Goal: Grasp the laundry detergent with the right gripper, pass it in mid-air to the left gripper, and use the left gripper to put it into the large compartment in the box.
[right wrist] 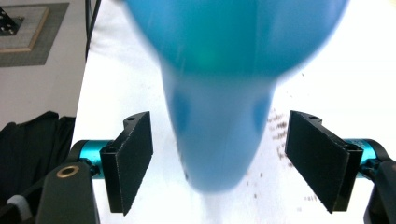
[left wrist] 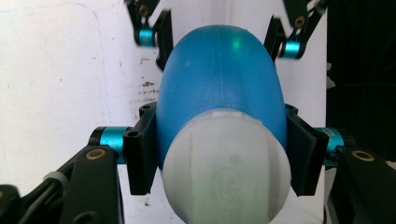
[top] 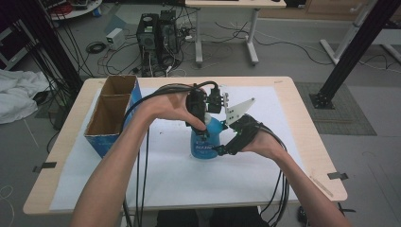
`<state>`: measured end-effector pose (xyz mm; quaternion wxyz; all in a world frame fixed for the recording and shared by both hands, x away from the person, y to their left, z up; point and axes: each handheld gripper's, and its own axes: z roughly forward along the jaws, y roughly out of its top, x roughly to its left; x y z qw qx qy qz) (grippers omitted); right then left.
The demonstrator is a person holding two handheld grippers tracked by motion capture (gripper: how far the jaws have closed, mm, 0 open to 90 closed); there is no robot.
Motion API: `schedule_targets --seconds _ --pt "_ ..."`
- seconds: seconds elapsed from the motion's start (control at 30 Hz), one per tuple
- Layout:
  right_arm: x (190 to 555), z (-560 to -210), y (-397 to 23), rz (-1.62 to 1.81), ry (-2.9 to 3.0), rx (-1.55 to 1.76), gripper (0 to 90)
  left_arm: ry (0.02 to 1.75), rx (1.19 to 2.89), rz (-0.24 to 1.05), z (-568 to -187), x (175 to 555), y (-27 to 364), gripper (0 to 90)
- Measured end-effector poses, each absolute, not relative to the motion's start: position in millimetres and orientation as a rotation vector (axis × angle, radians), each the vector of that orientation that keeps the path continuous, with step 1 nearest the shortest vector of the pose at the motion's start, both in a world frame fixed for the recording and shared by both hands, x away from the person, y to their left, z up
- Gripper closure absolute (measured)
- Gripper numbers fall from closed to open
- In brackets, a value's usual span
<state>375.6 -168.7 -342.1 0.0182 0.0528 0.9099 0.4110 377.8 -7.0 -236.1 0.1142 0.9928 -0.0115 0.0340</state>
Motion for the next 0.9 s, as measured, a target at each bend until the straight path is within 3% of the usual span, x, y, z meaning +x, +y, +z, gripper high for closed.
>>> schedule_targets --seconds 0.17,0.9 --pt "371.6 -337.8 -181.4 1.19 2.809 0.23 12.7 0.006 2.917 0.102 -228.9 380.5 0.3 38.2" --pt "363.2 -333.8 -244.2 0.948 2.791 0.394 12.7 0.295 2.91 0.191 -150.0 397.9 61.6 38.2"
